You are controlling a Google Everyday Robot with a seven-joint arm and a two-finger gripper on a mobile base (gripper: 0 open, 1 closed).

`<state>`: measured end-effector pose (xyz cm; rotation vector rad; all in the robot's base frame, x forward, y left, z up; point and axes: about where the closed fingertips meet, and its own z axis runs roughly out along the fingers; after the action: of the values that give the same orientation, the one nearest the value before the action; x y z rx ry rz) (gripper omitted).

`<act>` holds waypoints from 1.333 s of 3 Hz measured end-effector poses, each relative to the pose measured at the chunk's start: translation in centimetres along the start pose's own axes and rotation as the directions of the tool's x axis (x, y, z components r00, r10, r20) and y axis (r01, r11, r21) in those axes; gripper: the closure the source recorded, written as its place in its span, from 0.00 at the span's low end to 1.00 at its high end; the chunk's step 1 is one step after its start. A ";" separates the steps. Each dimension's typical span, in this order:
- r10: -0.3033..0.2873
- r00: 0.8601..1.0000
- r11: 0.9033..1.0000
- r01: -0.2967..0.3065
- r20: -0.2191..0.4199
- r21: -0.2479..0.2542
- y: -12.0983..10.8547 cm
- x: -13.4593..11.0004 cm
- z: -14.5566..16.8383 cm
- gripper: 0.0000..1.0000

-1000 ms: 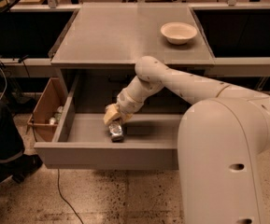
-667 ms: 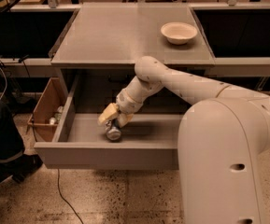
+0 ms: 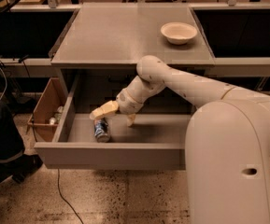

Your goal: Place redbull can into top drawer

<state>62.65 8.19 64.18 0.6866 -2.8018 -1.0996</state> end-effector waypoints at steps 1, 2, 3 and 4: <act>-0.008 1.000 0.996 0.008 0.002 -0.090 0.8 1.2 -2.5 0.00; -0.018 1.000 0.982 0.019 0.011 -0.190 1.7 2.8 -6.6 0.00; -0.037 0.999 0.967 0.043 0.028 -0.251 2.5 4.2 -11.1 0.00; -0.083 0.994 0.961 0.099 0.070 -0.258 4.1 5.6 -16.1 0.00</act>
Offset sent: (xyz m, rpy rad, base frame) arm -0.0287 -0.0869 0.1068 0.3021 0.0975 0.0363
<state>59.36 -1.72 78.22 0.7715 -2.6219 -1.4949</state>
